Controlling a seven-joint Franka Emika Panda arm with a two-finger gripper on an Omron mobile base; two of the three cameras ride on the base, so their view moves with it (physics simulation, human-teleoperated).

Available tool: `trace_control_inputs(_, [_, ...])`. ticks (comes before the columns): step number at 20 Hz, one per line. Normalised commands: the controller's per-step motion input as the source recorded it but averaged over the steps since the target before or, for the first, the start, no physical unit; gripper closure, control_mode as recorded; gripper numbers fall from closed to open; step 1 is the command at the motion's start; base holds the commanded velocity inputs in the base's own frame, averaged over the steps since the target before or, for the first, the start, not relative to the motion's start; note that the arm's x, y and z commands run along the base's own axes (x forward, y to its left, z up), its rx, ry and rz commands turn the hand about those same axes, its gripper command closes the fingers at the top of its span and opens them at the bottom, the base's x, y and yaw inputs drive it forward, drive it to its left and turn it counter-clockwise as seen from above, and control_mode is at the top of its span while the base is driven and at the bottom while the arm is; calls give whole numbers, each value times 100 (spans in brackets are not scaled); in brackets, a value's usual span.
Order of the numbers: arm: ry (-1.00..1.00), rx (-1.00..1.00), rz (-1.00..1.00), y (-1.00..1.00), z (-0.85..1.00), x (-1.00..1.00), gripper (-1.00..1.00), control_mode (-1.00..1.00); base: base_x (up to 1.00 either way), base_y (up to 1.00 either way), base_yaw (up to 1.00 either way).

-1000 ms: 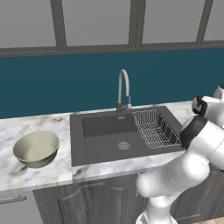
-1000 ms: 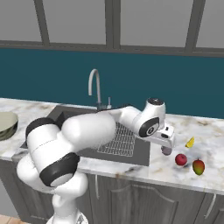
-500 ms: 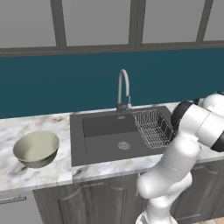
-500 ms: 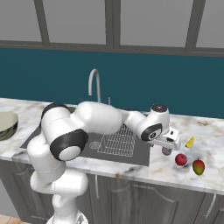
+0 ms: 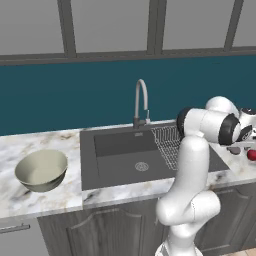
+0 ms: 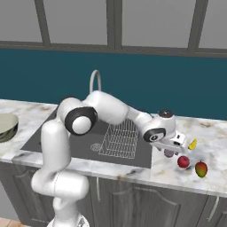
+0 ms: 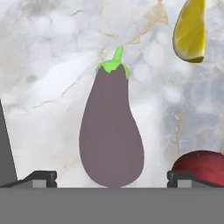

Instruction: There is a mixed pile of frozen fruits and vegetables on the counter. Locate all the frozen vegetables and place the items in a bowl on the counter. Take all the frozen fruits and defrost them in a running sink.

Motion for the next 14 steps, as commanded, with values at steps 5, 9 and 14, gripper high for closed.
trace_control_inputs(5, [3, 0, 0, -31, -30, 33, -100, -100, 0, 0, 0])
trace_control_inputs(9, [5, 0, 0, -26, -21, 30, -100, -100, 0, 0, 0])
trace_control_inputs(14, [2, -1, 0, 17, -15, -1, 100, -100, 0, 0, 0])
